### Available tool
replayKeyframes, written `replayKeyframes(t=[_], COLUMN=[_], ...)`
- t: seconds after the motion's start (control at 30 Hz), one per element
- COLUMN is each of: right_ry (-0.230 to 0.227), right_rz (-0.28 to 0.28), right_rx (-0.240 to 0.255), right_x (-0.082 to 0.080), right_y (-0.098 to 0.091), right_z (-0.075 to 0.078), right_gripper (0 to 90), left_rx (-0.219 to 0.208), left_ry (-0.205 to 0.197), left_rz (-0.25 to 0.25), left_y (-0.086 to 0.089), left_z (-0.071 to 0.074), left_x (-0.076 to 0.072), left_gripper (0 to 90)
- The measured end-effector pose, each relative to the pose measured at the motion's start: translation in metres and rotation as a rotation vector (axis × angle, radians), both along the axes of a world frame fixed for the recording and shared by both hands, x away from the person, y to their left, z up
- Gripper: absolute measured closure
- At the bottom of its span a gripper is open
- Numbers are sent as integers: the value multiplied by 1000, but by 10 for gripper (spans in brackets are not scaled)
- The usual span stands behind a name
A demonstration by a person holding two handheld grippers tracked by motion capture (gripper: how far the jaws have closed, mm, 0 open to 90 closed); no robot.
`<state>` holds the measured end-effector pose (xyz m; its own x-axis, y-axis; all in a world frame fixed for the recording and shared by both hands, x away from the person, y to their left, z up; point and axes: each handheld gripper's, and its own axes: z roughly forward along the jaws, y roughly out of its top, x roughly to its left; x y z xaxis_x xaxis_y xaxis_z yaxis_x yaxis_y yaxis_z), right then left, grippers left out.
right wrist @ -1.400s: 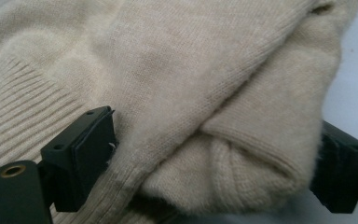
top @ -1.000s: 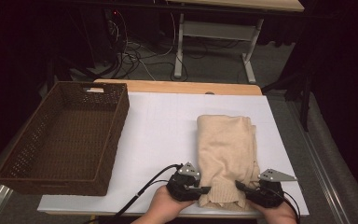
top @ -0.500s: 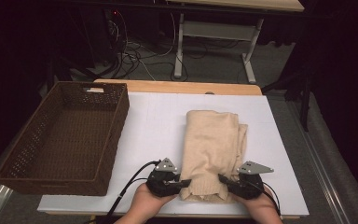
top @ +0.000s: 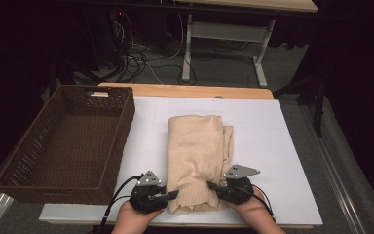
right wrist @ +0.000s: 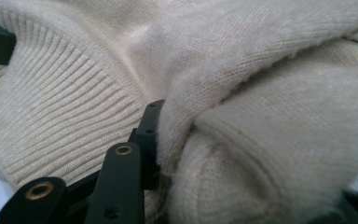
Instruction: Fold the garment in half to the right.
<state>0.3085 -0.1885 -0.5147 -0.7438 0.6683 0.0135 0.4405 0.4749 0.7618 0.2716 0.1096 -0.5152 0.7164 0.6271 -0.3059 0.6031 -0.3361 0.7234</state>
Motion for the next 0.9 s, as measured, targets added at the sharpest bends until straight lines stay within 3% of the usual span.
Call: replayKeyframes(t=[0.17, 0.27, 0.43, 0.53, 0.63, 0.77, 0.8, 0.9], right_ry=[-18, -24, -25, -28, -70, -112, -124, -133], right_rz=[-5, -14, -33, -35, -31, -51, -58, -90], right_rx=[-9, 2, 17, 45, 65, 128, 130, 139], right_x=[-15, -20, -27, -30, -35, -42, -43, -43], right_y=[0, -4, -11, -16, -24, -45, -50, -61], right_z=[2, 1, 0, 1, 5, 13, 14, 17], right_gripper=[609, 599, 558, 433, 290, 189, 174, 145], left_rx=[-12, -14, 14, 62, 86, 95, 89, 90], left_ry=[3, -9, -120, -147, -138, -127, -97, -64], left_rz=[-2, 19, 109, 147, 161, 162, 158, 161], left_y=[4, 6, 12, 13, 14, 16, 17, 18], left_z=[-5, -3, 6, 4, 0, -2, -3, -5], left_x=[-3, -2, 0, 4, 10, 14, 15, 15], left_gripper=[606, 481, 247, 150, 90, 33, 22, 0])
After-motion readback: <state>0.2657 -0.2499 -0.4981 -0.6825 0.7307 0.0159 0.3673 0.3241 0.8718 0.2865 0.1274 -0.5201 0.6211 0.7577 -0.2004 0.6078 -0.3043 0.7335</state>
